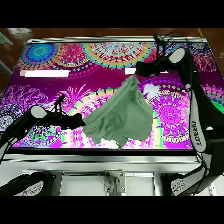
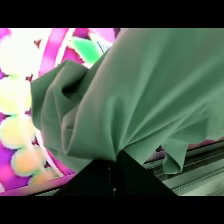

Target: Fold the shirts.

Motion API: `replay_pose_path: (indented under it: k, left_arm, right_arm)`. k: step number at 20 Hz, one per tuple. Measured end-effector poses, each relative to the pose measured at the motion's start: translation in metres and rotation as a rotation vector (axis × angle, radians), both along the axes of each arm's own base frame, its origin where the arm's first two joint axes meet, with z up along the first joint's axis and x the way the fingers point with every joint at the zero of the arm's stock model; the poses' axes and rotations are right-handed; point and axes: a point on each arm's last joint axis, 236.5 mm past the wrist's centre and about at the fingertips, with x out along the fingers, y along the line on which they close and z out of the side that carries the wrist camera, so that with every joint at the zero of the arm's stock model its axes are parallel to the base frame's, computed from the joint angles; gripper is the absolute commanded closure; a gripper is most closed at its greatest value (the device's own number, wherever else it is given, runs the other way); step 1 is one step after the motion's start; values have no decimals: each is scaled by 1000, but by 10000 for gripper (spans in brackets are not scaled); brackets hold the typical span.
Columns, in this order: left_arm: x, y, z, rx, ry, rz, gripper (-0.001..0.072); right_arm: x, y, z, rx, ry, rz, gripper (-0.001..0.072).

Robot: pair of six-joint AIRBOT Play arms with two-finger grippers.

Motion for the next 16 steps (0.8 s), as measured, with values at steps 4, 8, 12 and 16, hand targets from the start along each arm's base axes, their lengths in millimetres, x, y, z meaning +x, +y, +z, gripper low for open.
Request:
replay_pose_path:
  k: [4,8,12,16]
  left_arm:
    - [26,17,-9,3,8,81,-5]
    - [52,63,27,-32,7,125,99]
    - [16,87,44,-38,71,46,9]
    - [-42,64,13,-58,159,-4,-10]
  right_arm:
    - [-8,4,-15,63,91,11,15]
    - [-32,-57,17,-3,112,5,17]
    - [-94,-161,8,-194,298,-55,17]
    - [-151,-187,-23,-83,493,-119,17]
